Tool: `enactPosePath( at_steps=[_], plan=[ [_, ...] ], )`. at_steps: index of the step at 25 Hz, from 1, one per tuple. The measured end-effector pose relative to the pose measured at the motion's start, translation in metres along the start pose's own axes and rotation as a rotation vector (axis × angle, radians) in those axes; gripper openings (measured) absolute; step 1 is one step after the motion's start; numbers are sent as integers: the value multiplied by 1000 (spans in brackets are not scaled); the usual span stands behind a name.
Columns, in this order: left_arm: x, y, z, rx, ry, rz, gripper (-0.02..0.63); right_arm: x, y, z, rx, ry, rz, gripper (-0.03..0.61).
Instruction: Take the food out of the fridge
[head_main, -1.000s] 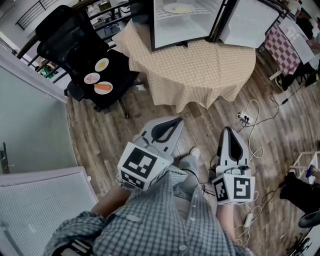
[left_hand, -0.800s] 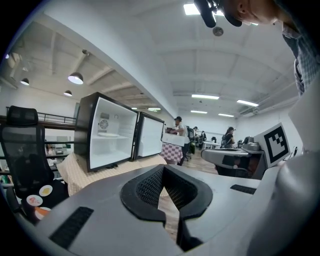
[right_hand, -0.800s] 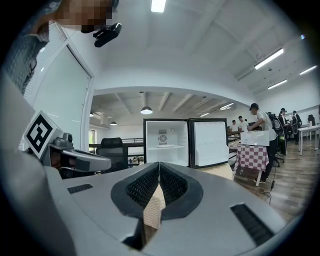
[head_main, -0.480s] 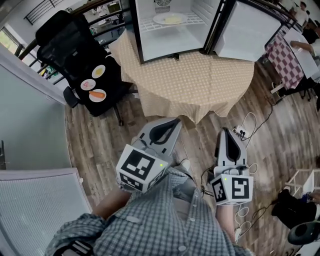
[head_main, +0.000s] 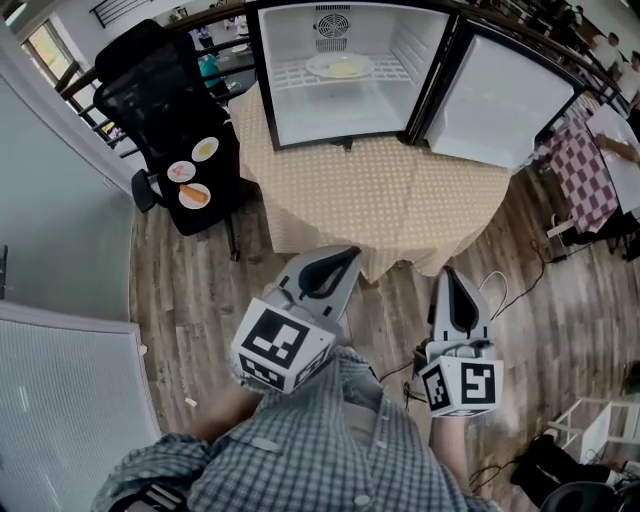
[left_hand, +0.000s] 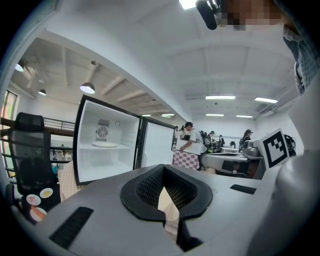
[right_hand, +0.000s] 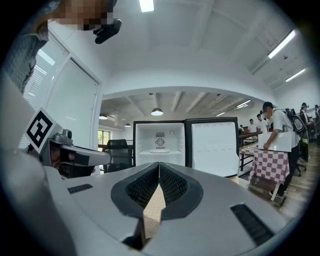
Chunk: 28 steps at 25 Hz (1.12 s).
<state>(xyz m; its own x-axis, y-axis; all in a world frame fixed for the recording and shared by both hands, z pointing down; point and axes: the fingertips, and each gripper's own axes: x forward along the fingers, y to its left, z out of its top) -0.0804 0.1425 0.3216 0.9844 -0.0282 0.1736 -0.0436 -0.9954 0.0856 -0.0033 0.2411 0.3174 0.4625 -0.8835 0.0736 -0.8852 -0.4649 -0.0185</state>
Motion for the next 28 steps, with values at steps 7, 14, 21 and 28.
enactPosePath(
  at_steps=[7,14,21,28],
  plan=[
    [17,-2,6,3,-4,89,6,15,-27,-2,3,-3,71,10],
    [31,8,7,14,8,137,6,39,-39,-6,36,-13,106,10],
    [56,29,6,10,23,147,6,71,-49,-16,50,15,123,10],
    [103,63,11,-31,24,133,6,114,-71,-19,45,48,111,11]
  ],
)
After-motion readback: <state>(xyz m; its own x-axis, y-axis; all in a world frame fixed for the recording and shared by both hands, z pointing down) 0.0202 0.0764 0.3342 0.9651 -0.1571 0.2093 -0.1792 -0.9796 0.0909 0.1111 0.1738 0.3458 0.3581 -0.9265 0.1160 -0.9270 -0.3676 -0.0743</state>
